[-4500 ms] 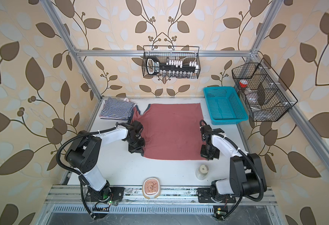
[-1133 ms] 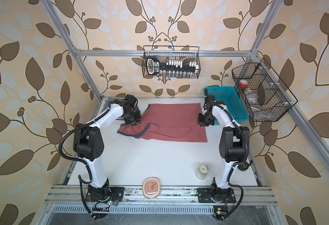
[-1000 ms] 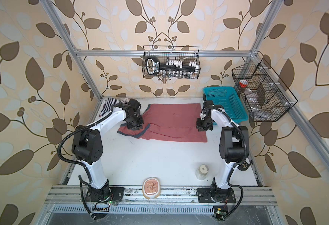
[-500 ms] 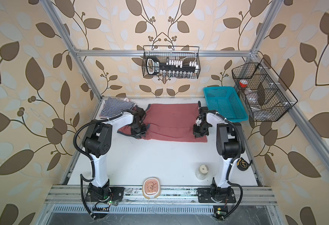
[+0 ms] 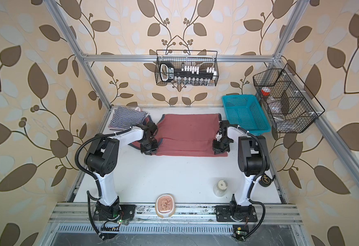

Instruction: Fold and stack the tank tops

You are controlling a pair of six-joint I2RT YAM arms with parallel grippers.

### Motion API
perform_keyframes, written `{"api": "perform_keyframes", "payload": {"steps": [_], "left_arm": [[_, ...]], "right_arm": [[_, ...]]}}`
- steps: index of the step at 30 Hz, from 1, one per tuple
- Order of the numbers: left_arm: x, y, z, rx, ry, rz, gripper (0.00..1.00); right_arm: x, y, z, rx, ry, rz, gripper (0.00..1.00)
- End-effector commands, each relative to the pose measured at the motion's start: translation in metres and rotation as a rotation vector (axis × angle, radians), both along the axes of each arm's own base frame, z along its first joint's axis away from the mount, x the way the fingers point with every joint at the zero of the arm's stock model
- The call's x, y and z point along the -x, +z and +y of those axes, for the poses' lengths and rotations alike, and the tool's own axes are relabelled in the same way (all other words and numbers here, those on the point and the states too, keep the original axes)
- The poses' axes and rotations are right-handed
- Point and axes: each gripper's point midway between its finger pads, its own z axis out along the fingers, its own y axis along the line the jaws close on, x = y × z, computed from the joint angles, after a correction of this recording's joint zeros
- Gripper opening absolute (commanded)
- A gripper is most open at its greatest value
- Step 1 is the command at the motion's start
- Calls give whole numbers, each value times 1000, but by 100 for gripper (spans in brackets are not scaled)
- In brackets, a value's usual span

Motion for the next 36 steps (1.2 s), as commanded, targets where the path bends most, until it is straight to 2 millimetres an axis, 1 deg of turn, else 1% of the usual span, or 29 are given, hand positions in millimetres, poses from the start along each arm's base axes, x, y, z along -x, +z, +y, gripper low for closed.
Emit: {"api": "perform_keyframes", "payload": {"steps": [1,6,12,16,19,23,28,31,32,34,36], "left_arm": [[49,-17,25,-92,11,155,29],[66,-13,22,-75,0,163,30],[96,-24,20,-75,-6,212,30],[118,-30,22,-71,15,236,30],[124,-30,26,-79,27,231,30],[116,-20,29,-102,26,202,31],[110,-9,26,-93,27,181,32],[96,16,21,-69,30,109,32],[89,29,19,-59,29,74,33],[73,53,14,-38,22,5,34],[52,80,6,-14,4,-69,37]], "right_arm": [[44,-21,-25,120,-10,138,11],[63,-25,-29,138,-27,161,13],[79,-28,-29,144,-45,184,13],[81,-27,-23,134,-49,176,14],[82,-25,-17,113,-39,180,14],[85,-21,-12,94,-35,185,13],[94,-19,-7,111,-20,205,12],[84,-6,-5,107,-26,148,13],[77,2,-5,105,-32,121,13],[61,20,-6,95,-43,61,14],[38,43,-7,75,-56,-14,14]]}}
